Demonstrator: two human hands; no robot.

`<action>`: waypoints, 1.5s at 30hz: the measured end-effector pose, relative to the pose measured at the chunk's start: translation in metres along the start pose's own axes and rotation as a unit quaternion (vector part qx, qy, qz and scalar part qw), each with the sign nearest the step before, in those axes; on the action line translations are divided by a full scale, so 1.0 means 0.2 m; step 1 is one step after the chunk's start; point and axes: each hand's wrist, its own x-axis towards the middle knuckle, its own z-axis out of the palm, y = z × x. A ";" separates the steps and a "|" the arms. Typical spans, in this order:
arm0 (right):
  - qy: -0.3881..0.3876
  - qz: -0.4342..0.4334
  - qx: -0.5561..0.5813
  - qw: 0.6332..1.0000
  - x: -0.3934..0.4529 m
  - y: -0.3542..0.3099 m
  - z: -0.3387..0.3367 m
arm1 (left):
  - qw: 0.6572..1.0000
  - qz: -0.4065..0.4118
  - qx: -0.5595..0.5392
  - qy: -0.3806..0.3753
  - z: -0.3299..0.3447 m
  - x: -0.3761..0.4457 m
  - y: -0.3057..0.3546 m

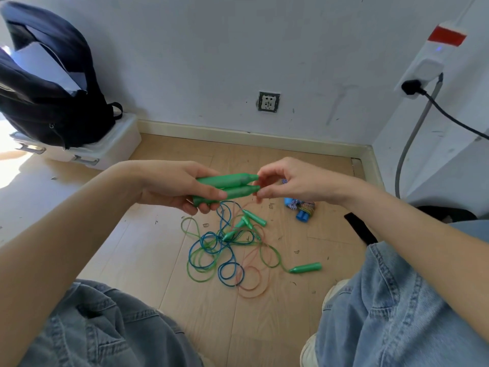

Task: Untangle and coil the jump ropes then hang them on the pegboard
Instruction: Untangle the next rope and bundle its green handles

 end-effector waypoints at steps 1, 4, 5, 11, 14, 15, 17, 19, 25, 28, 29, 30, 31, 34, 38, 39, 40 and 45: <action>-0.006 0.000 0.019 1.000 0.00 0.00 0.00 | 1.000 0.003 -0.007 -0.005 -0.01 0.00 0.00; 0.052 -0.002 0.019 0.998 0.00 0.00 -0.02 | 0.999 0.002 -0.050 0.019 -0.02 0.01 -0.01; 0.084 0.000 -0.048 0.995 0.01 0.01 -0.02 | 0.997 -0.001 -0.059 0.039 -0.01 0.02 -0.01; 0.054 -0.062 -0.541 0.837 0.02 -0.01 0.17 | 0.988 -0.065 0.014 0.140 0.12 0.15 -0.05; -0.043 -0.159 -0.575 0.802 0.01 -0.01 0.24 | 0.987 -0.110 0.110 0.028 0.22 0.19 -0.09; -0.068 -0.173 -0.563 0.805 0.01 -0.01 0.24 | 0.983 -0.122 0.135 -0.019 0.23 0.19 -0.10; -0.110 -0.155 -0.446 0.874 0.00 -0.03 0.23 | 0.972 -0.128 0.169 -0.102 0.22 0.15 -0.10; -0.131 -0.092 -0.227 0.961 -0.01 -0.05 0.17 | 0.963 -0.113 0.178 -0.166 0.20 0.12 -0.09; -0.115 -0.050 0.253 0.959 -0.06 -0.08 0.02 | 0.967 0.051 0.035 -0.246 0.16 0.00 0.02; -0.040 -0.053 0.449 0.891 -0.04 -0.10 0.02 | 0.965 0.156 -0.080 -0.194 0.10 -0.02 0.05; -0.025 -0.053 0.464 0.884 -0.04 -0.10 0.03 | 0.963 0.179 -0.103 -0.176 0.09 -0.02 0.05; -0.012 -0.051 0.475 0.878 -0.03 -0.11 0.04 | 0.961 0.198 -0.116 -0.157 0.09 -0.02 0.05; 0.006 -0.047 0.480 0.876 -0.02 -0.12 0.05 | 0.960 0.212 -0.125 -0.134 0.09 -0.01 0.04; 0.110 -0.031 0.440 0.891 0.01 -0.13 0.09 | 0.959 0.229 -0.162 -0.049 0.10 0.03 0.03; 0.212 0.019 0.374 0.903 0.02 -0.10 0.11 | 0.947 0.219 -0.223 0.070 0.10 0.08 0.04; 0.217 0.020 0.383 0.898 0.03 -0.09 0.11 | 0.944 0.221 -0.231 0.083 0.10 0.09 0.04; 0.215 0.019 0.401 0.890 0.03 -0.09 0.10 | 0.941 0.223 -0.237 0.089 0.10 0.10 0.04; 0.157 0.007 0.421 0.893 0.01 -0.05 0.01 | 0.972 0.163 -0.168 -0.002 0.03 0.04 0.03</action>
